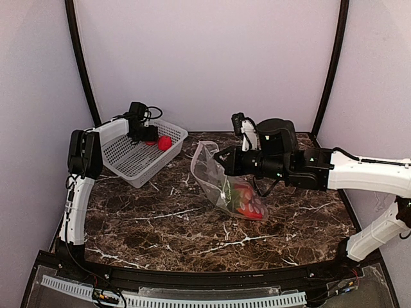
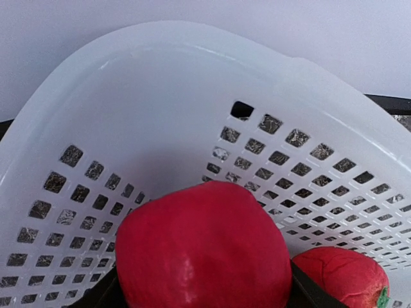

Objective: Place the food in the zip-top bag and seal the zipper
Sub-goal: Pick up the fake fruit from the bin, then place the fake fruit in the zipper food storage bag.

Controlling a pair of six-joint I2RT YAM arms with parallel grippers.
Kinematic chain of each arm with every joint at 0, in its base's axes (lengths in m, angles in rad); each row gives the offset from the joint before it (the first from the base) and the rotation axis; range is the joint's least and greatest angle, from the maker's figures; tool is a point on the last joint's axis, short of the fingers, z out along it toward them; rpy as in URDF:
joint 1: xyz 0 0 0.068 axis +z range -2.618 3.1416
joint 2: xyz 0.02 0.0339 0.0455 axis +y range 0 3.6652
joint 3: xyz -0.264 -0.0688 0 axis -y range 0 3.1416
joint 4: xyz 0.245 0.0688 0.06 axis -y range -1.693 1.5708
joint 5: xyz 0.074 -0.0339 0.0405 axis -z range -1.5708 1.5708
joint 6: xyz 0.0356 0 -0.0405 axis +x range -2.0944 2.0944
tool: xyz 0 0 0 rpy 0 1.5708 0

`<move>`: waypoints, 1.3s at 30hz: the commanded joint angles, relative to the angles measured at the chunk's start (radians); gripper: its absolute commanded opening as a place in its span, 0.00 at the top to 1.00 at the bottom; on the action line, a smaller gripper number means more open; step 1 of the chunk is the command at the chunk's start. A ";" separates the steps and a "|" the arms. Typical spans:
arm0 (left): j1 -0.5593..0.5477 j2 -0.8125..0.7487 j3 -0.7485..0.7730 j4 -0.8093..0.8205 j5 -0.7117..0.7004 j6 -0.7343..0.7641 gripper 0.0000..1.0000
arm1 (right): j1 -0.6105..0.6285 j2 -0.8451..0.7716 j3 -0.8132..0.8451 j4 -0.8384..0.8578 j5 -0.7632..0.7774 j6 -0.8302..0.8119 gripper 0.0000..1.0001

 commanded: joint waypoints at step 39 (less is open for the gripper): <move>-0.644 -1.331 -1.217 0.440 0.339 -0.334 0.32 | -0.010 -0.044 0.013 -0.058 -0.086 -0.031 1.00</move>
